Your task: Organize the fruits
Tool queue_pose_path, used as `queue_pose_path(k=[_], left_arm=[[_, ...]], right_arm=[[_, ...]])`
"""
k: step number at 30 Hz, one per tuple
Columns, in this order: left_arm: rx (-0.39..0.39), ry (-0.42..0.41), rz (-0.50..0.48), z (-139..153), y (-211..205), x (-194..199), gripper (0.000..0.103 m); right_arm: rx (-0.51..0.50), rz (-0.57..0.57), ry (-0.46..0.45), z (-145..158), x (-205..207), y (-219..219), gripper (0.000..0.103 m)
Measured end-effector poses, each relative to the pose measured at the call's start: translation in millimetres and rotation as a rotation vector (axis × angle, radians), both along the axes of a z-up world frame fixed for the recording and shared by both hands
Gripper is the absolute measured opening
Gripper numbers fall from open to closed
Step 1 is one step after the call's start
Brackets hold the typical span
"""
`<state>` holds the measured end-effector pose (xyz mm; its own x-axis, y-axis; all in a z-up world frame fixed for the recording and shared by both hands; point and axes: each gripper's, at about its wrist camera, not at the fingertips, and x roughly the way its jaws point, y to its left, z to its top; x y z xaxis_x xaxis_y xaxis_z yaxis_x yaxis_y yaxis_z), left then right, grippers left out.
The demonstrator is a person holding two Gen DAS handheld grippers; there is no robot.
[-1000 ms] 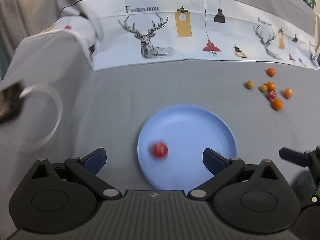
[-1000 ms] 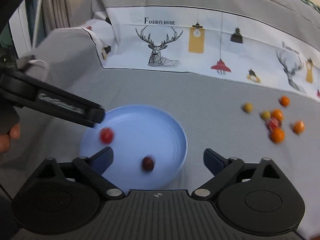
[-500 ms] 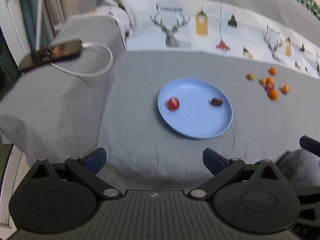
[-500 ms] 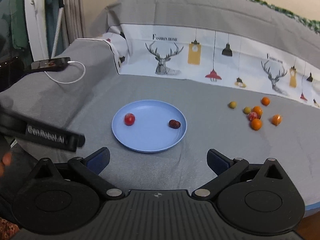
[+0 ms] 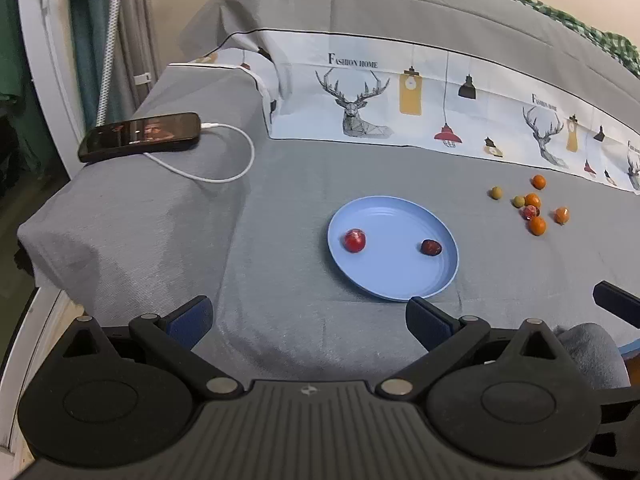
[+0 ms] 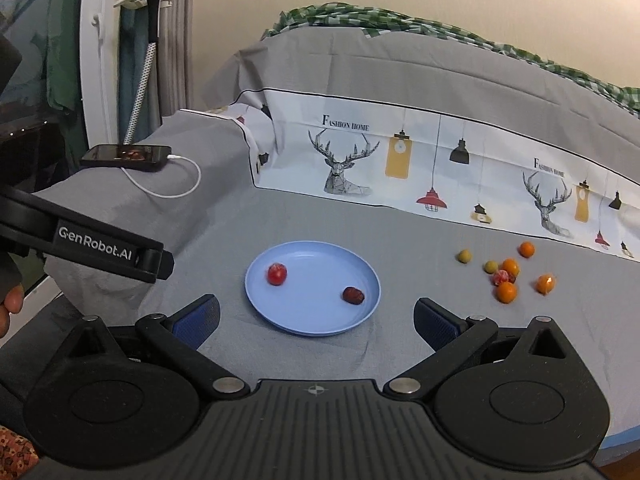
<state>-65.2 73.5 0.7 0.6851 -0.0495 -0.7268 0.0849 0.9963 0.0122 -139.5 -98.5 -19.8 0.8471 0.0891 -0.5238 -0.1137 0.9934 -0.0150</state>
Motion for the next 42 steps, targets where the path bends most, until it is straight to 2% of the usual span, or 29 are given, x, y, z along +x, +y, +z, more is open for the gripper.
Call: queue_pose_path(k=[17,42], left_arm=[[0.003,-0.034,-0.020,9,-4,-16,0.103],[0.058,-0.018,-0.063,1,-26,-7,0.103]], right_arm=[[0.008,-0.014,-0.048,7,-20,-3,0.102],[0.040,-0.056,-0.027,-1,-17,-17,0.102]])
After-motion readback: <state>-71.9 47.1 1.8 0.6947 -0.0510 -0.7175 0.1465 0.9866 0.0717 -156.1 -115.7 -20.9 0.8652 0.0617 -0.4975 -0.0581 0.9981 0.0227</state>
